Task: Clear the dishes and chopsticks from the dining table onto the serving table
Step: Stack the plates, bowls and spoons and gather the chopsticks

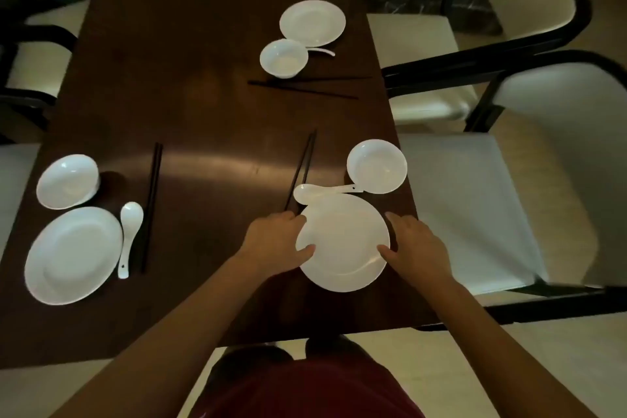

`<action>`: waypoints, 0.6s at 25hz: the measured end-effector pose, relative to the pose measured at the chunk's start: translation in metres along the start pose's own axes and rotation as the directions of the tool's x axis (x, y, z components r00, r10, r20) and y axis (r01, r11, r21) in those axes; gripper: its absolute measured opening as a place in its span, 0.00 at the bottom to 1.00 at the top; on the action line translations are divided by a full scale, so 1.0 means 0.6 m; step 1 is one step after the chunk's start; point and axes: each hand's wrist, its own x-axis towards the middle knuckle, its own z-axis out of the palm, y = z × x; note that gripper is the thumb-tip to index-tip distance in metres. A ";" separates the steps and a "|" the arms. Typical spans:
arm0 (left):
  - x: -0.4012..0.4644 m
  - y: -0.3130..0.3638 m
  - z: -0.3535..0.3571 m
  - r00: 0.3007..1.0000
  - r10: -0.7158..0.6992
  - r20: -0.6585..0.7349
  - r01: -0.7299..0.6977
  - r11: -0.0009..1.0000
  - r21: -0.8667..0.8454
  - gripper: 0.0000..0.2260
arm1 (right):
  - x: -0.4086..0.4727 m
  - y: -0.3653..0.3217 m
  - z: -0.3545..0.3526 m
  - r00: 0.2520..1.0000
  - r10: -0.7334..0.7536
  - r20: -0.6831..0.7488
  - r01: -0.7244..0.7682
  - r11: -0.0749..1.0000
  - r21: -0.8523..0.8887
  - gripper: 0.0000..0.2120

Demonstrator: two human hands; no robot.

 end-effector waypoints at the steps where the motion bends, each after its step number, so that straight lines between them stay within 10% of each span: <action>1: 0.000 0.004 0.009 0.997 -0.079 0.023 0.080 0.995 -0.060 0.24 | 0.001 0.006 0.008 0.998 0.063 0.028 -0.064 0.996 0.063 0.30; 6: -0.004 0.021 0.052 0.926 -0.364 0.099 0.365 0.797 -0.482 0.19 | 0.004 0.009 0.046 0.974 0.183 0.132 -0.219 0.909 0.354 0.20; 15: -0.014 -0.022 0.035 0.864 -0.473 0.173 0.378 0.384 -0.842 0.10 | 0.004 -0.006 0.023 0.955 0.243 0.171 -0.291 0.644 0.708 0.13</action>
